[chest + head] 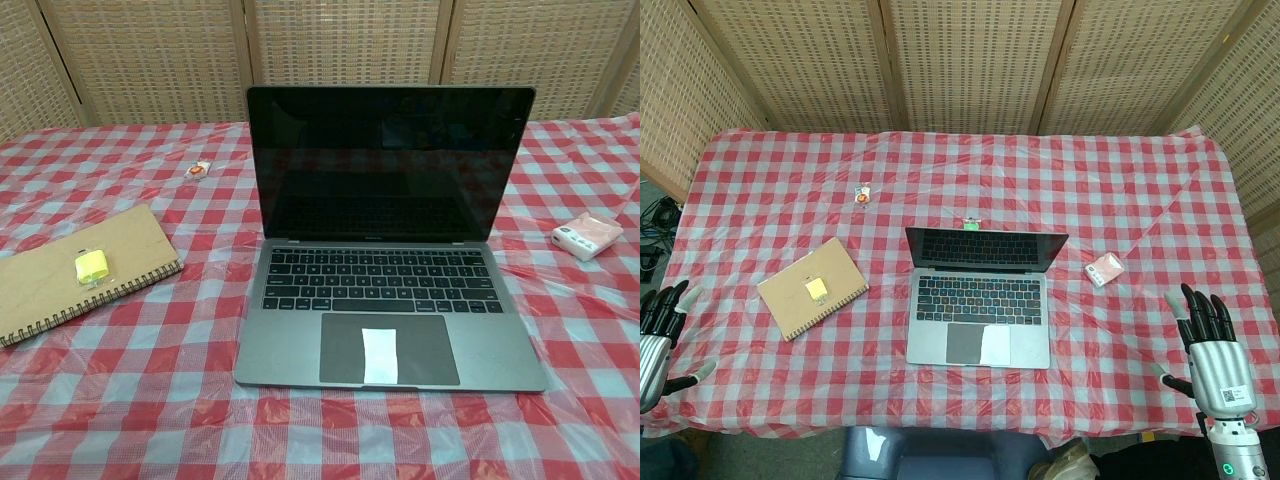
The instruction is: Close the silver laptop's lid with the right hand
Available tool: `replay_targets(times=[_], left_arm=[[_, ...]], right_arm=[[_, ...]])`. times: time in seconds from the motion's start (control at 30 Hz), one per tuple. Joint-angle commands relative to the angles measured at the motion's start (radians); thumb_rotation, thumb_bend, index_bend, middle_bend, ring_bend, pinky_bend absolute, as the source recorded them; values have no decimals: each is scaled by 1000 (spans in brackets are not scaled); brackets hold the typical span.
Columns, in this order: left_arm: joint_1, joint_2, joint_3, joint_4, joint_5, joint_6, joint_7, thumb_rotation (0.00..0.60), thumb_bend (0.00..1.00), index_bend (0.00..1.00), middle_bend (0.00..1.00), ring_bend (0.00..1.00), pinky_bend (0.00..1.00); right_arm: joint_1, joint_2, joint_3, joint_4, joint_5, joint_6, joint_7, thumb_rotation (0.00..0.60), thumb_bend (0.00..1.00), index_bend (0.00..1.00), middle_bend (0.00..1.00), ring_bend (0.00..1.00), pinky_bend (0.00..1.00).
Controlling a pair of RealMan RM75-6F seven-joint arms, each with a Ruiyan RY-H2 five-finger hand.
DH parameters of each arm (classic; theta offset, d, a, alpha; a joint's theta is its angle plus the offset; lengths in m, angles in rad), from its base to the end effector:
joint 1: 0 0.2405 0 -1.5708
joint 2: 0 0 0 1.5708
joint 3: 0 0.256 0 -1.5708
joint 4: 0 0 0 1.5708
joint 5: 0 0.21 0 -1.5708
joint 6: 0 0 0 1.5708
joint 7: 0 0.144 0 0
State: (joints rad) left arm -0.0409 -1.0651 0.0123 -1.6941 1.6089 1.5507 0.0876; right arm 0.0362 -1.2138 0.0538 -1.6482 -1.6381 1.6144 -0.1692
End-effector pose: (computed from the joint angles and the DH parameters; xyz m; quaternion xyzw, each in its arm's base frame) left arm -0.2931 0.1534 0.1634 -0.6272 -0.3584 -0.3801 0.5777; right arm -0.2782 -0.1644 0.1390 0.5995 -0.3222 0.4287 0.5941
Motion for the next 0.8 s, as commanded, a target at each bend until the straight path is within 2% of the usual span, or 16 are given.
replay_targets(times=[0.03,0.27,0.3,0.37,0.43,0.5,0.53,0.67,0.73,0.8], left_arm=[[0,0,-1,0,-1,-1,-1,600,0,0,0,0,0],[-2,-1,-3,3,-5,-3,-5,600,0,0,0,0,0],[-3,-3,-4,4,-7,-6,-6,600,0,0,0,0,0],[-7,-5,-6,5,-12,-14,-6,600,0,0,0,0,0],[-15,-7,-7,6,-19,-31,-5,600,0,0,0,0,0],[-24,-10,-10,9,-31,-51,-1,600,0,0,0,0,0],[-28,-13,-12,10,-38,-60,3,600,0,0,0,0,0],[-45,-19,-21,16,-66,-97,10,600,0,0,0,0,0],[-53,-22,-28,19,-83,-111,15,600,0,0,0,0,0],[-57,-24,-32,20,-95,-120,18,600,0,0,0,0,0]], right_arm=[[1,-1,-1,1,1,-3,0,600,0,0,0,0,0],[12,-5,0,5,-2,-19,1,600,18,0,0,0,0],[20,-3,4,2,0,-28,9,600,87,0,0,0,0],[41,5,18,-10,2,-50,22,600,336,0,0,0,0],[82,32,46,-43,16,-99,29,600,725,0,0,0,0],[132,65,91,-95,58,-161,22,600,944,0,0,0,0],[156,77,114,-119,82,-191,22,600,994,0,0,0,0],[273,127,224,-230,238,-351,19,600,1000,11,6,0,0],[339,141,279,-258,332,-431,-3,600,1000,46,35,0,3],[387,138,310,-261,396,-477,-42,600,1000,84,74,3,28]])
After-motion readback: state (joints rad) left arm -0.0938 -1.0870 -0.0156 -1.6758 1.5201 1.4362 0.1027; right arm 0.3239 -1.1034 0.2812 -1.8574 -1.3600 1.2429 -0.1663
